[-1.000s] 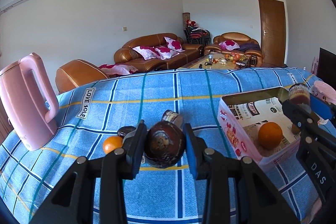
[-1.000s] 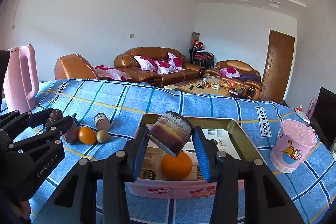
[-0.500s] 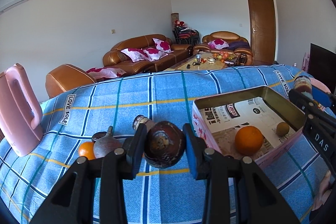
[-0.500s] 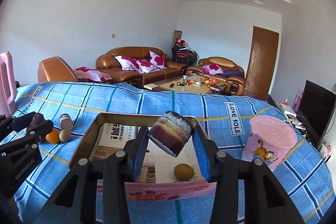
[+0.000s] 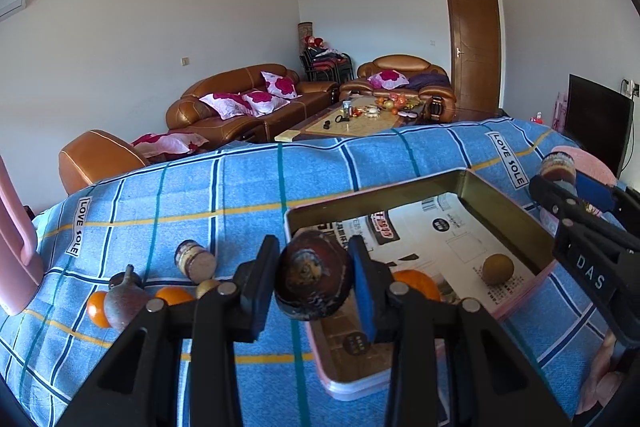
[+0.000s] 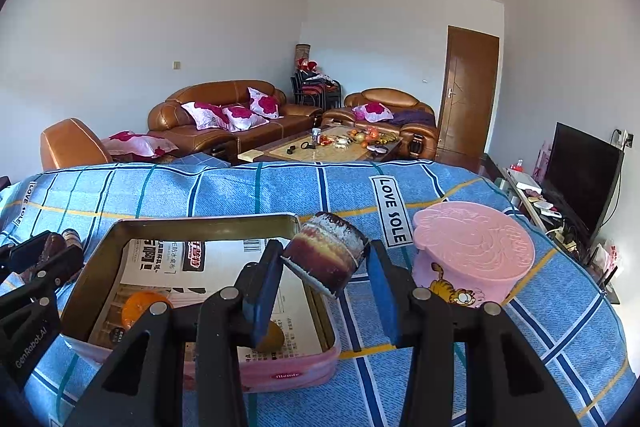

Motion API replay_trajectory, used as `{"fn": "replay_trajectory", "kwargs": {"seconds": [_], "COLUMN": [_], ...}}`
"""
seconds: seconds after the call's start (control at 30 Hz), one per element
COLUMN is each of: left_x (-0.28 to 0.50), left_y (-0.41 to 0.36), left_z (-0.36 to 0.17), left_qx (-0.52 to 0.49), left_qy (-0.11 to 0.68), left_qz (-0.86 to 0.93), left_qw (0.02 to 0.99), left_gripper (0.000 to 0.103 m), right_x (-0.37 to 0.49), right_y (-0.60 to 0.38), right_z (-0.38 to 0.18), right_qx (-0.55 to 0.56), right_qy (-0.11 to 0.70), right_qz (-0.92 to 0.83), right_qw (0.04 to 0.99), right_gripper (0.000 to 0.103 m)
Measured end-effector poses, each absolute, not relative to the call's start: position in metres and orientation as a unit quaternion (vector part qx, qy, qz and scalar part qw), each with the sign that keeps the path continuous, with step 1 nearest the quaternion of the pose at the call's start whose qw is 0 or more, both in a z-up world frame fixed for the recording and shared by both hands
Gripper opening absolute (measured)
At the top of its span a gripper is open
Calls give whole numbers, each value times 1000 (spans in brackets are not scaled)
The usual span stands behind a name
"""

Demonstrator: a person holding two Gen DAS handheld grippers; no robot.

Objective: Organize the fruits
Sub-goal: 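Carry the brown fruit with the left tool into the tin box while the right tool drops the jar in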

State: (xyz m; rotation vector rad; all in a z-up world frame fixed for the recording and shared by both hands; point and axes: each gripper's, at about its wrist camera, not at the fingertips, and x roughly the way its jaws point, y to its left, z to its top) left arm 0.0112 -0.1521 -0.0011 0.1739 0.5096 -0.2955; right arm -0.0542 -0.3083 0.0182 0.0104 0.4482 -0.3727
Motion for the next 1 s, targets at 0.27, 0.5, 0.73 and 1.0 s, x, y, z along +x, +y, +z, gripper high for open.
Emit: {"fn": "replay_trajectory", "kwargs": {"seconds": [0.27, 0.5, 0.73, 1.0], "left_x": [38, 52, 56, 50], "left_y": [-173, -184, -192, -193], "left_z": [-13, -22, -24, -19], "left_qx": [98, 107, 121, 127], "left_qy": [304, 339, 350, 331], "left_qz": [-143, -151, -154, -133], "left_qw": [937, 922, 916, 925], "left_gripper": [37, 37, 37, 50], "right_x": [-35, -12, -1, -3], "right_y": [-307, -301, -296, -301], "right_z": [12, 3, -4, -6], "right_qx": [9, 3, -2, 22], "right_qy": [248, 284, 314, 317], "right_qz": [-162, -126, -90, -81], "right_qw": [955, 950, 945, 945], "right_gripper": [46, 46, 46, 47]}}
